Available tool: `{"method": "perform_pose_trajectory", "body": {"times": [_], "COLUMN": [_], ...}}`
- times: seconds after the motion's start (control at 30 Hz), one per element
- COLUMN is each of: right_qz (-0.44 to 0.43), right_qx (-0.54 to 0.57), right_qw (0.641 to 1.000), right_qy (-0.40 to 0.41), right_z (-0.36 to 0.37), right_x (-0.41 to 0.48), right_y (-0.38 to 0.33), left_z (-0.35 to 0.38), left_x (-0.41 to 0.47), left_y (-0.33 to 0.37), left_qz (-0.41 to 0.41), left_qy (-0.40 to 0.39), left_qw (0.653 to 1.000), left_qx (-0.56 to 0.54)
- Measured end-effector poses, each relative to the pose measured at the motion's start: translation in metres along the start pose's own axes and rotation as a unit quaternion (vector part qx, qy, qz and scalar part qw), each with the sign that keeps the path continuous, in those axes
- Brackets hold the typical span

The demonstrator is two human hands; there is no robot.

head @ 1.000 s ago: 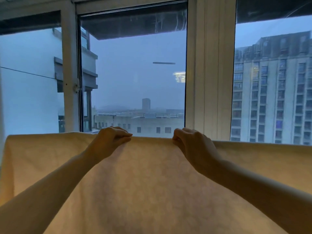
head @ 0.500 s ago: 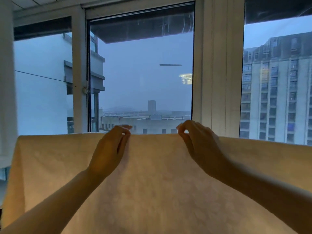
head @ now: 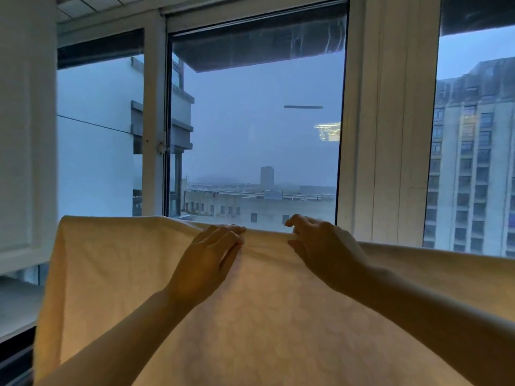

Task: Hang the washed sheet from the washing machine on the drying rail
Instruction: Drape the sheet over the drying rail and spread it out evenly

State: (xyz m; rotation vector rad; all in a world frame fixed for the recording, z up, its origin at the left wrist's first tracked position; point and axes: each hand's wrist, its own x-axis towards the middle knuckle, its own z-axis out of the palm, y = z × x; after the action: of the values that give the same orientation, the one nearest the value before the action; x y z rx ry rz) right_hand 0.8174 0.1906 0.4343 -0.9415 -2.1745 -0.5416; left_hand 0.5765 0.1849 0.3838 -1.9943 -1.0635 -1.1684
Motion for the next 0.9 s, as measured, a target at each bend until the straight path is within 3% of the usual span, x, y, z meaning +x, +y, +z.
{"method": "perform_pose_trajectory", "body": {"times": [0.13,0.23,0.53,0.9], "right_qz": [-0.020,-0.026,-0.046,-0.033], "right_qx": [-0.019,-0.028,-0.023,-0.016], "right_qw": [0.999,0.999,0.998,0.999], "right_qy": [-0.017,-0.014,-0.020,-0.003], "right_z": [0.009,0.012,0.038,0.094], "right_x": [0.007,0.009,0.040,0.097], "right_y": [-0.005,-0.006,-0.036,-0.104], "left_z": [-0.001,-0.006,-0.032,-0.072], "left_x": [0.010,0.017,0.002,-0.015], "left_y": [-0.006,-0.026,-0.107,-0.190], "left_qz": [-0.086,-0.157,-0.140,-0.133], "left_qy": [0.052,0.051,-0.066,-0.131], "left_qw": [0.991,0.984,0.987,0.982], "left_qx": [-0.086,-0.070,0.054,0.011]}}
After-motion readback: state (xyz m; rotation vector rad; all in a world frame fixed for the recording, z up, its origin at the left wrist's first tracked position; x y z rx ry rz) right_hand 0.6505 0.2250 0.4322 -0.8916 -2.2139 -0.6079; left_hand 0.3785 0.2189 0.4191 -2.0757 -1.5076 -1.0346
